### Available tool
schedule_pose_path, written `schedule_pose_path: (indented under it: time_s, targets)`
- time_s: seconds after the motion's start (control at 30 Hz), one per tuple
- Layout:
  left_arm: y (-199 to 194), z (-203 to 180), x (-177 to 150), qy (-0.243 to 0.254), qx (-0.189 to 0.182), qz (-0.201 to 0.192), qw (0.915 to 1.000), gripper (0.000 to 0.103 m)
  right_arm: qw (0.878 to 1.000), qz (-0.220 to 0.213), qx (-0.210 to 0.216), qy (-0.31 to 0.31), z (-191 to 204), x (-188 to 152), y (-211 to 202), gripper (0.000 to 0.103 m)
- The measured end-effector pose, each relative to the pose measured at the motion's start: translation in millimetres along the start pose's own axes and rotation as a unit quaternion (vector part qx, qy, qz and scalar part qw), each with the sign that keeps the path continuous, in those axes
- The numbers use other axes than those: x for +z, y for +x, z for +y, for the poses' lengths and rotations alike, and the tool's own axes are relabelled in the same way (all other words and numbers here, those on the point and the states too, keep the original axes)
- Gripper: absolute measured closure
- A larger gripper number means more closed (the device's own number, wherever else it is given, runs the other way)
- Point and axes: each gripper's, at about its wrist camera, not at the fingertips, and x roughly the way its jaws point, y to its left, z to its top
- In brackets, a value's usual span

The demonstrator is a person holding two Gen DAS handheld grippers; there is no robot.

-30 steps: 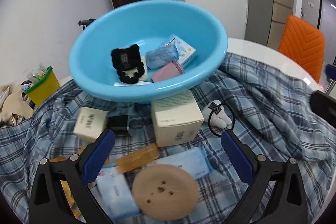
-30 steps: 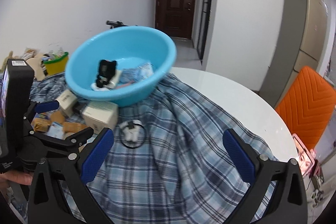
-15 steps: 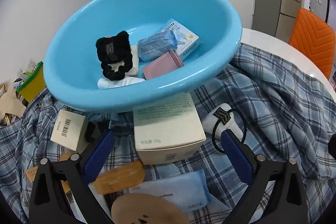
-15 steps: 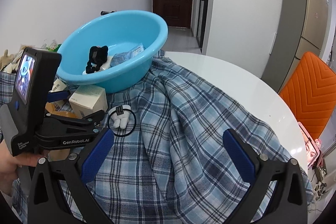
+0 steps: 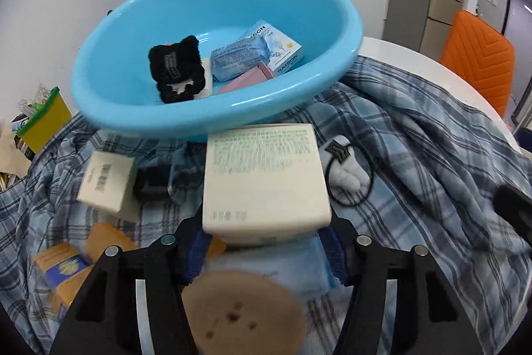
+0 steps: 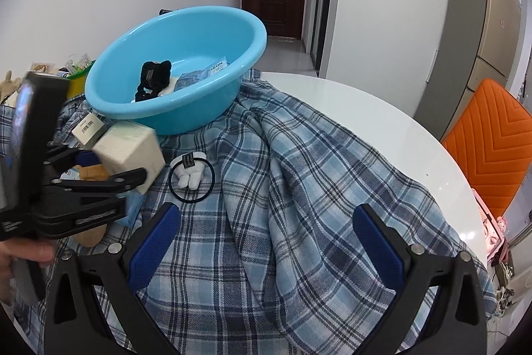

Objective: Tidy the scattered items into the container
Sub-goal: 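Close the left tool on the cream square box and lift it, then move the right tool toward the tan round disc while the left tool holds the box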

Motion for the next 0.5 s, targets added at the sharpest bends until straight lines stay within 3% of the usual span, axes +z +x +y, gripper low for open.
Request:
schedule_pose_path:
  time_s: [0.2,0.5]
  targets:
    - [-48.4,12.5,-25.8,0.02,-0.011,-0.008,0.9997,0.042,1.0,0.002,0.009,-0.009,13.8,-3.8,-0.5,0.0]
    - [-99.0,39.7,-68.9,0.004,-0.017,-0.024,0.9996,0.042,0.999,-0.002,0.029,-0.025,41.4,-3.8,-3.4,0.0]
